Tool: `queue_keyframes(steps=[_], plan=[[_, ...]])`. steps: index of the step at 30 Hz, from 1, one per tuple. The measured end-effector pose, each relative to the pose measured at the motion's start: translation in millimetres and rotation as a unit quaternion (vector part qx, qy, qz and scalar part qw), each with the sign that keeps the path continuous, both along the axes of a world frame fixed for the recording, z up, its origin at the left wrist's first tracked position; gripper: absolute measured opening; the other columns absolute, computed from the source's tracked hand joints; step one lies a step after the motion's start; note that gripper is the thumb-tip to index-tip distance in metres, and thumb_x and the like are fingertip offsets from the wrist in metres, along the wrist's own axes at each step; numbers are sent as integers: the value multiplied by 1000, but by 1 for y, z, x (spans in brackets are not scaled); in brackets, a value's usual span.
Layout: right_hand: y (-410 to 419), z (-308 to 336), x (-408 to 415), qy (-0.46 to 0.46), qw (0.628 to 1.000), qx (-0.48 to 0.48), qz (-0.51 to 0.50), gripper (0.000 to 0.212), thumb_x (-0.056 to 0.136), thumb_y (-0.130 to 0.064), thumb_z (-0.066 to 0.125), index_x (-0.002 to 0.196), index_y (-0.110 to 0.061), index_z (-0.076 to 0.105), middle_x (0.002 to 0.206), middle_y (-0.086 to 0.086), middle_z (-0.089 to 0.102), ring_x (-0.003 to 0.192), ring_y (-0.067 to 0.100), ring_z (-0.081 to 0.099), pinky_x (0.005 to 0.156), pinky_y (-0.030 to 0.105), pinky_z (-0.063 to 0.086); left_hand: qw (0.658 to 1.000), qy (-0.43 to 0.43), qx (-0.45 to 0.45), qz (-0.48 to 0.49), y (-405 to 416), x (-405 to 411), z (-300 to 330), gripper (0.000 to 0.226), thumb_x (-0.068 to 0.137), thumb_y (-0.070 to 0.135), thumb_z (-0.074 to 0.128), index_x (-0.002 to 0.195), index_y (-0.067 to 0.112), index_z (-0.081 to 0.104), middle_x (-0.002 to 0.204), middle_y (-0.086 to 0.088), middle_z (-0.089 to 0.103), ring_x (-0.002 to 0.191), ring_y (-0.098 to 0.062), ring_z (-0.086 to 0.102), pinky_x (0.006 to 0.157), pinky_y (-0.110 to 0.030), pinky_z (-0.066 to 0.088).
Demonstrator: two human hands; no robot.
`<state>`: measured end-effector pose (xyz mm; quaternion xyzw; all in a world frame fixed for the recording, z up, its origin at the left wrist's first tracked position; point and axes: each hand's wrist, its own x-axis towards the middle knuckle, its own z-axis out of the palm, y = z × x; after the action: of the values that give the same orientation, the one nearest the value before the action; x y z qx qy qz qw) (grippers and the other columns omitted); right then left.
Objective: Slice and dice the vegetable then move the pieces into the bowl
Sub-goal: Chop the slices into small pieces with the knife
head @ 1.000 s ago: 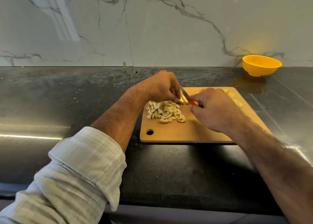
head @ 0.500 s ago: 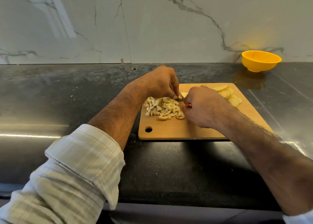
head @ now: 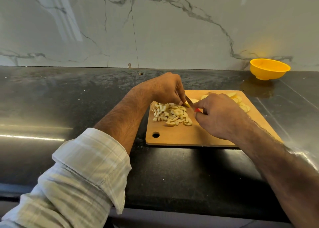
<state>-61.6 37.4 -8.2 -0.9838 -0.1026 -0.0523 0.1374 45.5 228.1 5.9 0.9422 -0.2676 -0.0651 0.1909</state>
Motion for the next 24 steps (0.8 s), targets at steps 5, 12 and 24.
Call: queue_keyframes(steps=[5, 12, 24], plan=[[6, 0, 0, 15, 999, -34, -9, 31, 95, -37, 63, 121, -25, 74, 95, -8, 63, 82, 12, 57, 63, 29, 53, 1000, 3, 4, 3, -1, 2, -1, 11, 91, 20, 82, 99, 27, 84, 102, 13, 76, 101, -5, 68, 94, -33, 57], [25, 6, -1, 36, 994, -105, 6, 13, 96, -31, 65, 94, -27, 53, 85, -6, 55, 84, 14, 56, 69, 30, 50, 1000, -8, 13, -3, -3, 1, 1, 10, 92, 19, 82, 98, 27, 83, 91, 17, 65, 87, -3, 60, 73, -22, 45], [-35, 19, 3, 23, 989, 145, 8, 33, 98, -31, 72, 131, -31, 72, 95, -4, 75, 75, 14, 69, 52, 22, 51, 999, -40, 12, -3, -10, -1, -7, 16, 92, 26, 79, 106, 26, 70, 102, 11, 65, 96, -7, 64, 81, -28, 55]])
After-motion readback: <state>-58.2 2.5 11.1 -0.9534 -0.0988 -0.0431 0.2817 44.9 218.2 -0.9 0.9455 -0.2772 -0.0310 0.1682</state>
